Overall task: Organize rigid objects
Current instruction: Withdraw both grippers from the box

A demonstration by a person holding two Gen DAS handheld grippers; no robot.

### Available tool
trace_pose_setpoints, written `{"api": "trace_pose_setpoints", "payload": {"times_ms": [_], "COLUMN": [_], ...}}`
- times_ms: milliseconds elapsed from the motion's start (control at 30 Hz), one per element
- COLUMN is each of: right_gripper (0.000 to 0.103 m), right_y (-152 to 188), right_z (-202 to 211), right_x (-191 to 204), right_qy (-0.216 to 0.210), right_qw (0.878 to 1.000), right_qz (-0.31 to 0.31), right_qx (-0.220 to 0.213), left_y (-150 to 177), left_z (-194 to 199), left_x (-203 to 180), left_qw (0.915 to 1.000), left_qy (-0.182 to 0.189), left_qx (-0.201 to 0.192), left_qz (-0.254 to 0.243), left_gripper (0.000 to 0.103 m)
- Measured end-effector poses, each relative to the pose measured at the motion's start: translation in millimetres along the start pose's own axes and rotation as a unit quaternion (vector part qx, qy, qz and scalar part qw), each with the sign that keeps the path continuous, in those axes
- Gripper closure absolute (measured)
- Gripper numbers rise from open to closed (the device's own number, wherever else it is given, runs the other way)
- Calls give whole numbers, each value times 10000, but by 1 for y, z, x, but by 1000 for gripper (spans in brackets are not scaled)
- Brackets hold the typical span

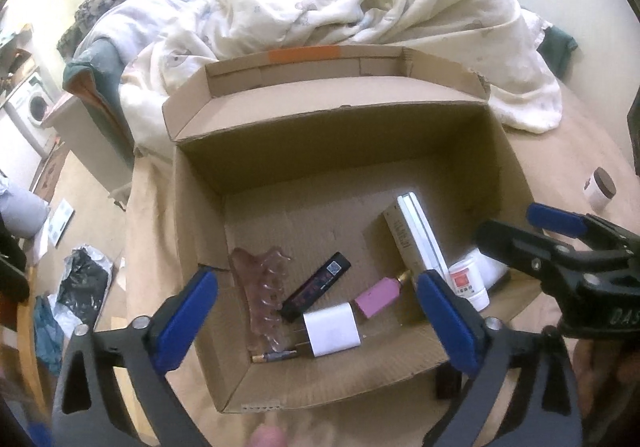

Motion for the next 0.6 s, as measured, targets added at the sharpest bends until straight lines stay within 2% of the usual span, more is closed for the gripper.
{"api": "trace_pose_setpoints", "payload": {"times_ms": [300,600], "right_gripper": [0,0], "right_y": [-6,5], "right_z": [13,26], "right_x": [-6,-10], "right_qy": [77,268], "right_qw": [9995,9994], "right_qz": [-68,-58], "right_qx": [-289,-230], "left_y": [-3,-5], "left_z": [5,9], "left_x": [4,14], "left_qw": [9999,9995], "left_qy": [-7,-45], "left_qx": [-72,-58], "left_qz": [101,298], "left_gripper": [1,1]}}
Point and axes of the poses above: each gripper's, at about its wrist camera, not at the fingertips, and z roughly against the way its jaws point, x to its left, y to its underside, the point moved 8 cm from there along -z, roughly the way its jaws point, and after that the axes turned 15 degrees about -x, right-handed, at the moved point
